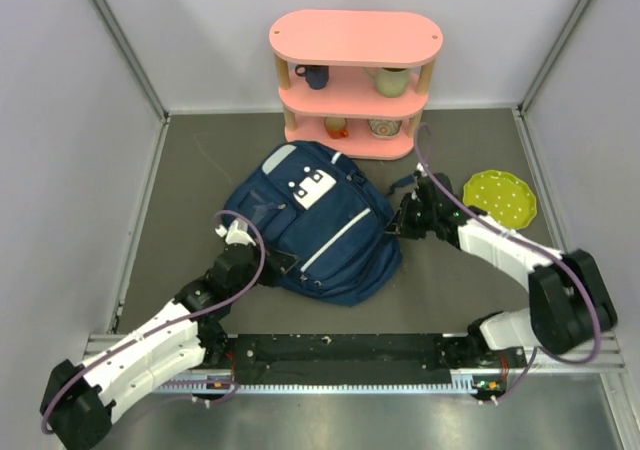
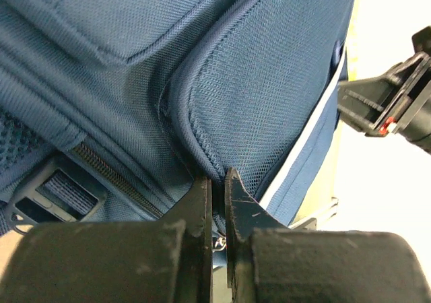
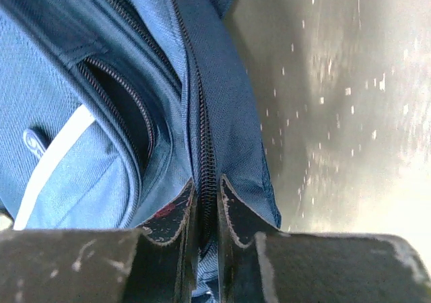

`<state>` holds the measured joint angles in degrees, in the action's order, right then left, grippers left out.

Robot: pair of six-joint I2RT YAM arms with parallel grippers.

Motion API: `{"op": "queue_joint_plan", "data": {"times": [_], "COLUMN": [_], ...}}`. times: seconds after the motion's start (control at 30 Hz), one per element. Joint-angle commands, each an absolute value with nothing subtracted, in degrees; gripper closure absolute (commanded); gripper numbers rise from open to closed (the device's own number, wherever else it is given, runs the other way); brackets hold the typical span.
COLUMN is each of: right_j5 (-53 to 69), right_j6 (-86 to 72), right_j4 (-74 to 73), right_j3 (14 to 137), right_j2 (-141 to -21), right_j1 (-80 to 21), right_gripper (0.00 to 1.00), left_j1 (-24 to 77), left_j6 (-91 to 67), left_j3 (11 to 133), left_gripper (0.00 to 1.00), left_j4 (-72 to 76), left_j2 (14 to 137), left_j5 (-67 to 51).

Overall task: Pack the student bag
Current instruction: Zip the student bag at the center of the board.

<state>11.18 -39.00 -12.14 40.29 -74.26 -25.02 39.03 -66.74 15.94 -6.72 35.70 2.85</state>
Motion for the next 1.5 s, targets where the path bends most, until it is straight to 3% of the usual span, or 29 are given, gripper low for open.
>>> {"op": "queue_joint_plan", "data": {"times": [0.0, 0.1, 0.2, 0.33, 0.47, 0.67, 0.83, 1.03, 1.27, 1.47], "right_j5": [18.52, 17.07, 7.69, 5.89, -5.85, -21.75, -33.82, -34.37, -34.28, -34.27], "right_j6": [-35.77, -34.64, -32.62, -31.38, -33.12, -40.79, -38.32, -41.22, -41.31, -43.5], "right_j4": [-2.1, -3.95, -8.6, -9.49, -13.71, -4.24, -1.4, -0.44, 0.18, -7.37], "right_j3": [51.84, 51.08, 47.65, 40.7, 39.91, 35.95, 43.05, 48.69, 52.81, 56.77], "right_j2": [-80.93, -79.38, -69.38, -54.17, -46.77, -50.17, -63.17, -75.04, -79.89, -83.4], "right_j1": [-22.24, -22.32, -22.32, -25.82, -42.23, -64.75, -79.52, -81.82, -82.44, -82.97], "right_gripper": [0.85, 0.48, 0.34, 0.34, 0.36, 0.44, 0.46, 0.53, 0.63, 0.64], "left_j1": [42.71, 42.89, 42.89, 42.89, 42.89, 42.89, 42.8, 42.89, 42.89, 42.89], "left_j6": [-68.56, -67.86, -67.41, -68.11, -68.29, -68.38, -68.2, -67.77, -65.57, -63.11], "left_j3": [18.63, 20.47, 21.53, 21.88, 22.94, 24.43, 24.61, 24.7, 24.52, 23.73], "left_gripper": [1.0, 1.0, 1.0, 1.0, 1.0, 1.0, 1.0, 1.0, 1.0, 1.0], "left_j4": [-4.58, -3.34, -2.64, -2.64, -2.99, -3.16, -3.34, -3.17, -4.75, -3.96], "left_j2": [40.85, 44.2, 44.65, 43.42, 43.59, 43.86, 43.95, 44.3, 43.24, 41.92], "left_j5": [1.85, 1.84, 3.07, 4.66, 4.84, 4.57, 4.39, 4.31, 5.71, 3.96]}}
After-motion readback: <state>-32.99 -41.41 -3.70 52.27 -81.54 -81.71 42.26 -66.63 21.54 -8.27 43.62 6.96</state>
